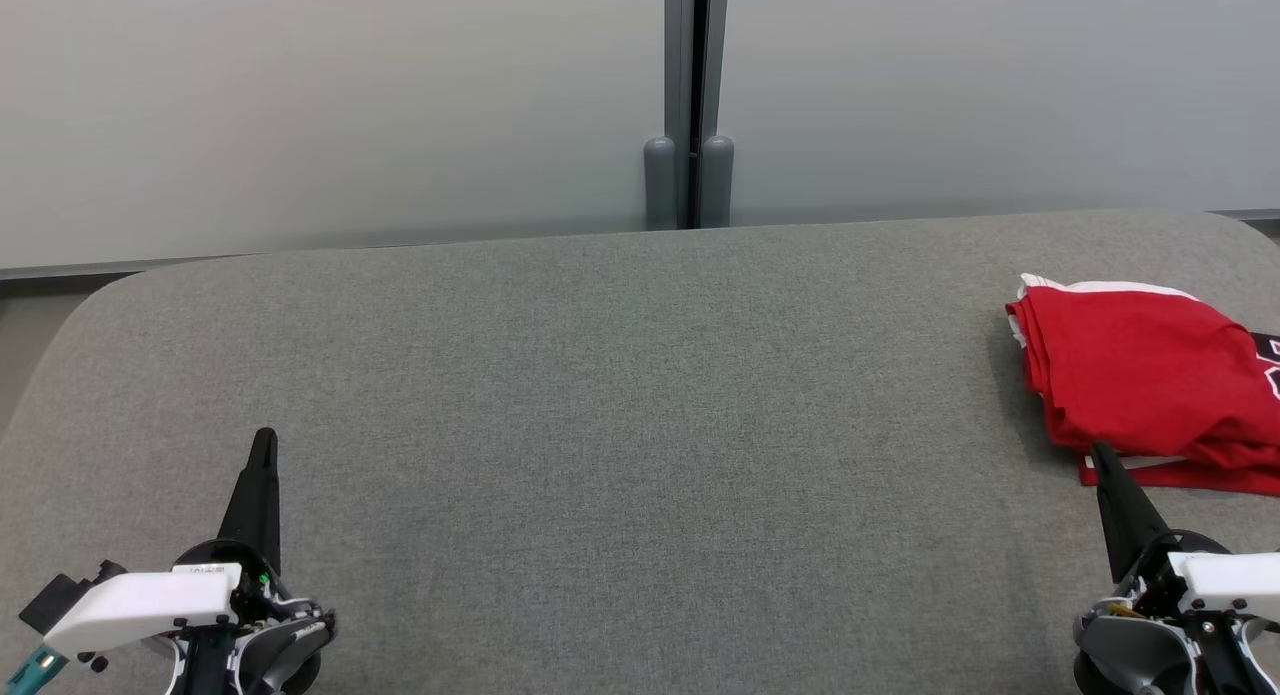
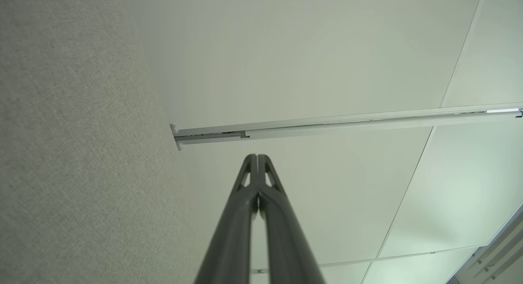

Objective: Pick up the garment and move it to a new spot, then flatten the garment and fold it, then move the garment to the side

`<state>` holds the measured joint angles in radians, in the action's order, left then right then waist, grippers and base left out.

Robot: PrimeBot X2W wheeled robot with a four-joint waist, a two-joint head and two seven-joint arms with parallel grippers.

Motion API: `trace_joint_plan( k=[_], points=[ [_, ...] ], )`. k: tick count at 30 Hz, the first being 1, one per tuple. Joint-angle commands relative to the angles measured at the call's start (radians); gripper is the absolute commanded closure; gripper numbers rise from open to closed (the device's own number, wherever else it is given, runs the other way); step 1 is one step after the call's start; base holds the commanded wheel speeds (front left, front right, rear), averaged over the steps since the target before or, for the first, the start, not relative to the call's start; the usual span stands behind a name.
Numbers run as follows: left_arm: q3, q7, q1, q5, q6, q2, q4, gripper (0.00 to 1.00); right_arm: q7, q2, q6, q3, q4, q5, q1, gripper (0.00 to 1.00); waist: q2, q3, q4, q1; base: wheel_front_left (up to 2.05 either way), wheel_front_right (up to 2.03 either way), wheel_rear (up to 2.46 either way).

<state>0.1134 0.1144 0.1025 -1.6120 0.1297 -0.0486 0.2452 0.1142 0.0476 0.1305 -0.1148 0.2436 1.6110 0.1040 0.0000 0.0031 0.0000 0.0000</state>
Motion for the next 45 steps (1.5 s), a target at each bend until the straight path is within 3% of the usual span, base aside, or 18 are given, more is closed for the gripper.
trace_joint_plan(
  k=[1, 45],
  points=[
    [0.005, 0.003, 0.013, -0.001, 0.004, -0.002, 0.001, 1.0, 0.004, 0.004, 0.0, -0.003, 0.002, 0.002, 0.009, 1.0, 0.0, 0.0, 0.0, 0.0, 0.0, 0.0, 0.0],
    [0.004, 0.003, 0.013, -0.002, 0.004, -0.002, 0.001, 1.0, 0.004, 0.004, 0.0, -0.003, 0.002, 0.002, 0.009, 1.0, 0.0, 0.0, 0.0, 0.0, 0.0, 0.0, 0.0]
  ],
)
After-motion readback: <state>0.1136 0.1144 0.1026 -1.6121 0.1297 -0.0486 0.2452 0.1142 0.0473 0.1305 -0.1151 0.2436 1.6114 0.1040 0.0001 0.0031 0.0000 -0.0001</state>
